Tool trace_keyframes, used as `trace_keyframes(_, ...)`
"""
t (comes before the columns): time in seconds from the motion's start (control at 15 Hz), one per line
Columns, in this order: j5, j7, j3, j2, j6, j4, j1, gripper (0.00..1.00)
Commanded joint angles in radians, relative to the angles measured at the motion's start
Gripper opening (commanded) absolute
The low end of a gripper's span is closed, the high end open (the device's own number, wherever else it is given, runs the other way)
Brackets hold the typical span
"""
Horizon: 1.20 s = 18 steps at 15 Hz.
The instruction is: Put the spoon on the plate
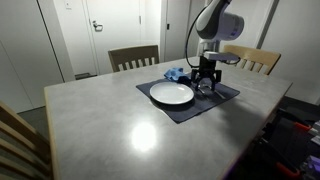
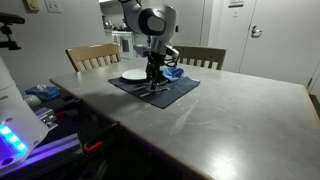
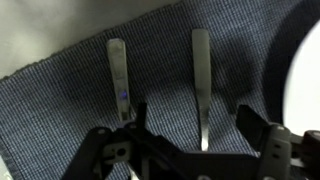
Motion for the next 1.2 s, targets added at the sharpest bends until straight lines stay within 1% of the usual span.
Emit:
trace_keyframes(0.0, 0.005, -0.023, 0.010, -0.033, -0.011, -0.013, -0.014, 0.87)
trace_keyframes(0.07, 0.004, -0.023, 0.011, -0.031, -0.017, -0.006, -0.014, 0.84)
trace_keyframes(0.13, 0.003, -0.024, 0.012, -0.029, -0.024, 0.003, -0.015, 0.84)
trace_keyframes(0.2, 0.004, -0.026, 0.013, -0.029, -0.030, 0.008, -0.015, 0.81)
trace_keyframes(0.27, 0.005, -0.028, 0.014, -0.028, -0.032, 0.013, -0.016, 0.82)
trace_keyframes(0.47, 0.008, -0.036, 0.018, -0.021, -0.042, 0.029, -0.020, 0.76)
trace_keyframes(0.53, 0.009, -0.038, 0.019, -0.018, -0.046, 0.034, -0.020, 0.76)
trace_keyframes(0.6, 0.010, -0.041, 0.020, -0.016, -0.051, 0.040, -0.021, 0.74)
trace_keyframes(0.67, 0.011, -0.044, 0.021, -0.014, -0.057, 0.044, -0.022, 0.74)
trace_keyframes(0.73, 0.012, -0.046, 0.021, -0.011, -0.063, 0.050, -0.022, 0.71)
trace_keyframes(0.87, 0.014, -0.052, 0.022, -0.005, -0.072, 0.061, -0.025, 0.69)
trace_keyframes(1.13, 0.022, -0.066, 0.026, 0.013, -0.094, 0.079, -0.030, 0.70)
